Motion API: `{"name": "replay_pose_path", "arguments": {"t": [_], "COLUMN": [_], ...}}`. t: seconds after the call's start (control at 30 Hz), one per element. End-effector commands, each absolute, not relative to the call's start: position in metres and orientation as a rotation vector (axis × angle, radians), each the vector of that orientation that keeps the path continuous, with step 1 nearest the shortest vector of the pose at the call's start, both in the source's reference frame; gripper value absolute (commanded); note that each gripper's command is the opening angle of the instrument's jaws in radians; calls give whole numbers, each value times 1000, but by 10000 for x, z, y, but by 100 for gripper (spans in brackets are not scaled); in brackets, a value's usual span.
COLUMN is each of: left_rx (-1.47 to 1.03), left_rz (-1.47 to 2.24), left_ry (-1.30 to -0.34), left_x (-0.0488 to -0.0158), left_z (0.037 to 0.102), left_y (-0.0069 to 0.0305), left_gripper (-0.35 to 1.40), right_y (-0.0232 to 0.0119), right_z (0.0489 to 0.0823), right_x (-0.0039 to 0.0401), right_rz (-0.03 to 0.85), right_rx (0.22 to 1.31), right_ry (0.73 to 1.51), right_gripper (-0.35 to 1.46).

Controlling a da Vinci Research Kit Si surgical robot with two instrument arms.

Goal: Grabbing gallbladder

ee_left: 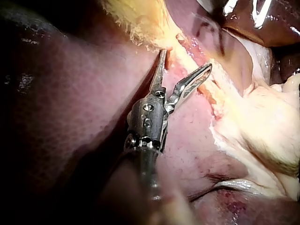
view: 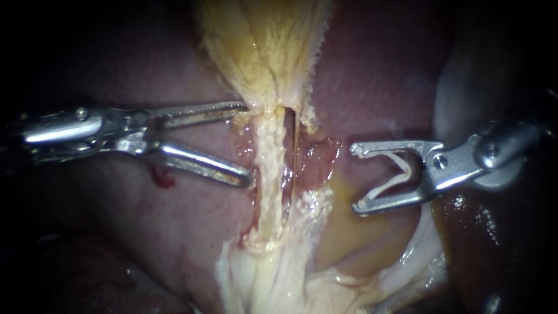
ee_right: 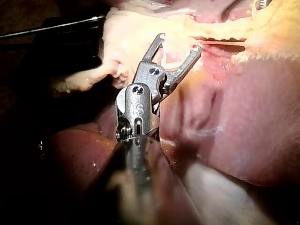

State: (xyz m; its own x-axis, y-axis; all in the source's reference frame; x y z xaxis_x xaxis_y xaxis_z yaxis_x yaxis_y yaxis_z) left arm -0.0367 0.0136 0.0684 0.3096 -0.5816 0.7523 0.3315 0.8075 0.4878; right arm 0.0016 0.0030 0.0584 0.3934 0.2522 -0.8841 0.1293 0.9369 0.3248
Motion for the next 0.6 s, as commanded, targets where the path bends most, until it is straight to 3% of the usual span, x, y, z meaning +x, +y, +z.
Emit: {"name": "replay_pose_path", "arguments": {"t": [0.03, 0.17, 0.3, 0.57, 0.6], "left_rx": [261, 253, 250, 258, 258], "left_rz": [-611, -614, -638, -713, -713], "left_ry": [-1102, -1100, -1094, -1084, -1084], "left_x": [-367, -366, -365, -358, -357], "left_z": [688, 696, 698, 694, 693], "left_y": [137, 141, 143, 145, 146], "left_gripper": [61, 56, 37, -35, -35], "right_y": [30, 30, 30, 30, 30], "right_z": [584, 584, 584, 584, 584], "right_x": [16, 17, 17, 17, 17], "right_rz": [80, 80, 80, 80, 80], "right_rx": [370, 370, 370, 370, 370], "right_ry": [1171, 1171, 1171, 1171, 1171], "right_gripper": [50, 50, 50, 50, 50]}}
